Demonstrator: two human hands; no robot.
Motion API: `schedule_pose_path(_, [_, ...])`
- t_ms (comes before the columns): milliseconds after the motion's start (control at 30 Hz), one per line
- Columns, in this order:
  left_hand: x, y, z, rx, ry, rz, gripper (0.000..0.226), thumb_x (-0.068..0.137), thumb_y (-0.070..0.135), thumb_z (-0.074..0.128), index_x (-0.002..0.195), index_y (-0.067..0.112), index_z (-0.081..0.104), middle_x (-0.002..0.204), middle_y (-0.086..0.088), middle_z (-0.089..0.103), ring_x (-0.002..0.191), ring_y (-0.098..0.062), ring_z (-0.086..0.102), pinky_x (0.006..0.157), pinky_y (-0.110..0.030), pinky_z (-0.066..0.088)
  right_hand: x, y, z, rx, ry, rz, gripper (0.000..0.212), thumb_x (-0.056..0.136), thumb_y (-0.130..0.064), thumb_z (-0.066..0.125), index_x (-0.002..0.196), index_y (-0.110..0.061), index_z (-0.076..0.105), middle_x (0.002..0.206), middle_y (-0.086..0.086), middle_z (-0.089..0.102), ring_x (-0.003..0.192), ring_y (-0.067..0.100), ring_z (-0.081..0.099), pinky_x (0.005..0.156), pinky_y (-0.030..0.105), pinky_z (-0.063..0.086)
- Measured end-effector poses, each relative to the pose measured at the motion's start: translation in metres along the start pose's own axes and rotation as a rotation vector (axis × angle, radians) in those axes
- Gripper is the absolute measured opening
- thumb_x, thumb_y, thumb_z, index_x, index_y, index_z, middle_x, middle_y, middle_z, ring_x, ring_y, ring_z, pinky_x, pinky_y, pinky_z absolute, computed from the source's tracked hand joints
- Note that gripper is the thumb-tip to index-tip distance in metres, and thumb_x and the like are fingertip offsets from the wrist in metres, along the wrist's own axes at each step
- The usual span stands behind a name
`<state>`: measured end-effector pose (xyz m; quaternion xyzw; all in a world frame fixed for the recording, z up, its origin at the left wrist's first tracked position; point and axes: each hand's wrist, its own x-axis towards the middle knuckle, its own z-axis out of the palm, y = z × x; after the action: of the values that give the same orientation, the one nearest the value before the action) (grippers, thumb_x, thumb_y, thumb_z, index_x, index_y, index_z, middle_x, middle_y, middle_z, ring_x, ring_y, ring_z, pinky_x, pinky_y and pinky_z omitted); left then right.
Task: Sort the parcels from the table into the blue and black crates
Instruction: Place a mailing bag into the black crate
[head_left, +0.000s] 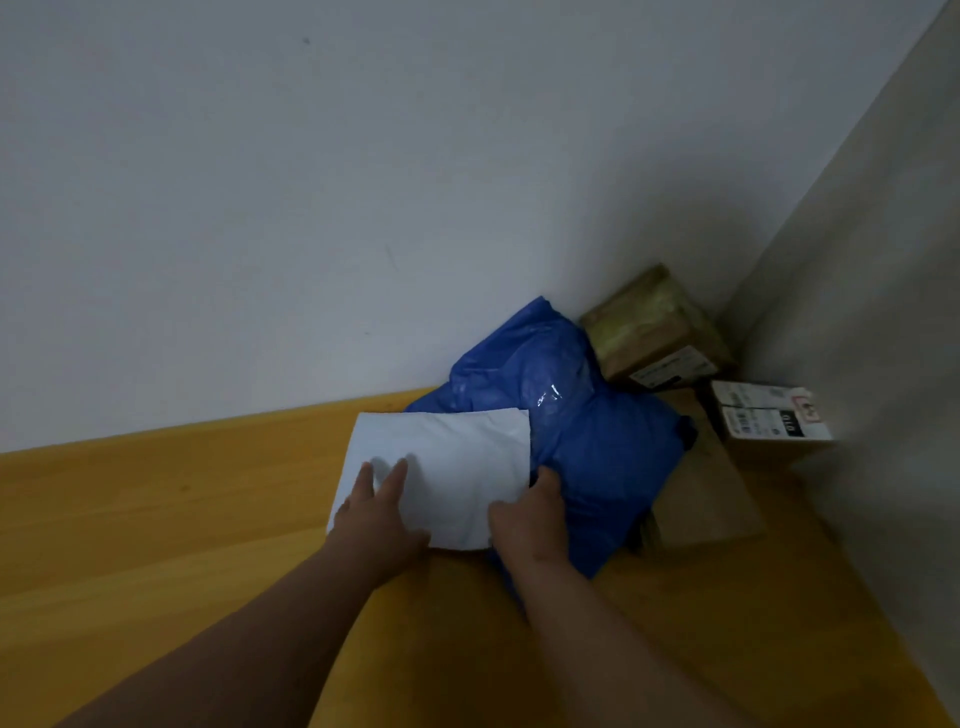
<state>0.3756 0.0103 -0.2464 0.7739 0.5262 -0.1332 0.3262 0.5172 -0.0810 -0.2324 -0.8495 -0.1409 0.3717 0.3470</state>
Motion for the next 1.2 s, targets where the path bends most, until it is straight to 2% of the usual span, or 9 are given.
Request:
schedule_pose_path(200, [-0.007,-0.002,0.014,0.189,0.065,0.022,0.098,0.077,0.060,0.063,0.148,0.049,-0.004,0.161,0.002,-0.001,0.146,-0.027,0.014,0.113,-0.050,0.023,0.002,-0.008,-0.009,0.222,-0.123,-0.006,0.013,0.084,-0.001,0.050,0.089,-0.010,0.056,0.090,0.004,0.058,0.078,0.017,0.055,0.064,0.029,0.047])
schedule_pose_path(333, [-0.017,-0.005,0.009,0.083,0.342,0.164,0.061,0.089,0.027,0.054,0.146,0.037,0.035,0.152,0.004,0.039,0.136,-0.020,0.039,0.112,-0.041,0.031,-0.010,-0.024,-0.016,0.593,-0.256,0.087,0.013,0.088,-0.006,0.056,0.086,-0.012,0.067,0.094,0.010,0.070,0.086,0.024,0.065,0.072,0.037,0.055])
schedule_pose_path(433, [-0.031,-0.005,-0.008,-0.285,0.478,0.168,0.026,0.095,0.015,0.054,0.117,0.024,0.064,0.116,0.000,0.065,0.102,-0.024,0.060,0.080,-0.033,0.047,-0.019,-0.026,-0.020,0.730,-0.226,0.087,0.022,0.093,-0.034,0.057,0.098,-0.019,0.072,0.090,0.004,0.074,0.081,0.016,0.066,0.079,0.037,0.050])
schedule_pose_path(533, [-0.052,-0.011,-0.030,-0.542,0.502,0.175,0.019,0.099,0.022,0.049,0.082,0.024,0.056,0.076,0.003,0.060,0.072,-0.021,0.055,0.054,-0.030,0.038,-0.037,-0.023,-0.019,0.722,-0.094,0.081,0.028,0.095,-0.039,0.054,0.091,-0.014,0.065,0.076,0.000,0.067,0.072,0.013,0.059,0.066,0.027,0.043])
schedule_pose_path(633, [-0.081,-0.027,-0.053,-1.010,0.352,0.090,0.021,0.102,0.024,0.046,0.091,0.015,0.062,0.090,-0.004,0.069,0.085,-0.025,0.065,0.069,-0.036,0.056,-0.067,-0.021,-0.005,0.610,-0.105,0.033,0.016,0.092,-0.029,0.057,0.079,-0.019,0.057,0.075,-0.001,0.058,0.064,0.011,0.053,0.058,0.026,0.041])
schedule_pose_path(767, [-0.123,-0.064,-0.070,-1.435,0.088,0.039,0.021,0.103,0.018,0.044,0.111,0.011,0.062,0.108,-0.009,0.073,0.100,-0.029,0.069,0.089,-0.046,0.053,-0.120,-0.023,0.023,0.614,-0.298,-0.010,0.016,0.092,-0.030,0.062,0.101,-0.018,0.067,0.085,-0.002,0.076,0.071,0.011,0.072,0.049,0.018,0.051])
schedule_pose_path(833, [-0.143,-0.086,-0.073,-1.507,0.024,0.062,0.023,0.103,0.017,0.043,0.116,0.009,0.060,0.112,-0.011,0.071,0.103,-0.031,0.068,0.091,-0.047,0.052,-0.144,-0.022,0.037,0.622,-0.337,-0.051,0.011,0.092,-0.022,0.063,0.102,-0.017,0.066,0.084,-0.002,0.077,0.070,0.010,0.073,0.049,0.020,0.052])
schedule_pose_path(967, [-0.177,-0.127,-0.077,-1.571,0.001,0.095,0.024,0.102,0.017,0.042,0.117,0.009,0.060,0.113,-0.014,0.070,0.103,-0.034,0.068,0.085,-0.048,0.054,-0.185,-0.019,0.057,0.614,-0.389,-0.082,0.023,0.088,-0.007,0.067,0.110,-0.005,0.065,0.102,0.012,0.075,0.092,0.030,0.072,0.081,0.047,0.058])
schedule_pose_path(1200, [-0.224,-0.160,-0.084,-1.612,0.105,0.098,0.021,0.099,0.021,0.051,0.109,0.006,0.060,0.109,-0.016,0.071,0.097,-0.031,0.070,0.077,-0.044,0.058,-0.229,-0.017,0.075,0.538,-0.389,-0.175,0.024,0.091,-0.003,0.062,0.113,-0.010,0.066,0.104,0.010,0.074,0.097,0.031,0.070,0.090,0.055,0.054])
